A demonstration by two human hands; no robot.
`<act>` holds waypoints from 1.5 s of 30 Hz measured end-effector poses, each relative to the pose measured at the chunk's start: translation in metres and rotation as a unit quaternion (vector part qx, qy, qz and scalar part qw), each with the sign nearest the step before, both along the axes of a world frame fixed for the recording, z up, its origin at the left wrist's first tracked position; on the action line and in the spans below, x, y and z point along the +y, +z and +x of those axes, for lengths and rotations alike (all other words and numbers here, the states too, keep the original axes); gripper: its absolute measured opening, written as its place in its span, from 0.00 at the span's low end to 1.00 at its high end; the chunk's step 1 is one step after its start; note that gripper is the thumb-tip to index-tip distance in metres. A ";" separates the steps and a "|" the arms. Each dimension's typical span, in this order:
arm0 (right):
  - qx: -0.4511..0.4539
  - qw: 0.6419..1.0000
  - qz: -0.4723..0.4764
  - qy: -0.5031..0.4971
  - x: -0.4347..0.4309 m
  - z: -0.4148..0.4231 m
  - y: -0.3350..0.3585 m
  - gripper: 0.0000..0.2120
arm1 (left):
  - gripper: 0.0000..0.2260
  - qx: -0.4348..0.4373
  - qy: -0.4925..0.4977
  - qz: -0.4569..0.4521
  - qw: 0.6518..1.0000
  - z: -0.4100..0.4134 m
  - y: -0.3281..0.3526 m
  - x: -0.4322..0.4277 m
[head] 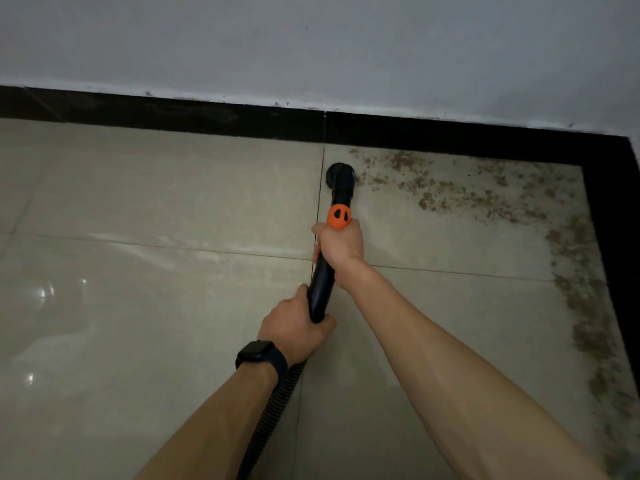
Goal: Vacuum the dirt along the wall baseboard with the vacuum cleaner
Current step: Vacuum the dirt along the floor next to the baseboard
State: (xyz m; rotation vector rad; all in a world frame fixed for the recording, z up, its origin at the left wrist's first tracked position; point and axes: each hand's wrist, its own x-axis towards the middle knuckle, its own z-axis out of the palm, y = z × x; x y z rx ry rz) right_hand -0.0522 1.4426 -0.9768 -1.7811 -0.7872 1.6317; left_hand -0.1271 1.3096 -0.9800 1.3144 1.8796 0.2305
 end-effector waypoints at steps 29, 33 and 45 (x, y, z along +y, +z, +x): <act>0.096 0.993 -0.024 -0.063 0.027 0.041 0.007 0.08 | 0.14 0.107 -0.100 0.046 0.988 0.029 0.000 0.038; 0.079 0.994 -0.007 -0.072 0.034 0.033 -0.001 0.09 | 0.14 0.105 -0.110 0.040 0.988 0.020 -0.010 0.048; 0.064 0.994 0.002 -0.088 0.054 0.019 -0.010 0.07 | 0.19 0.089 -0.069 0.111 0.987 0.017 -0.026 0.057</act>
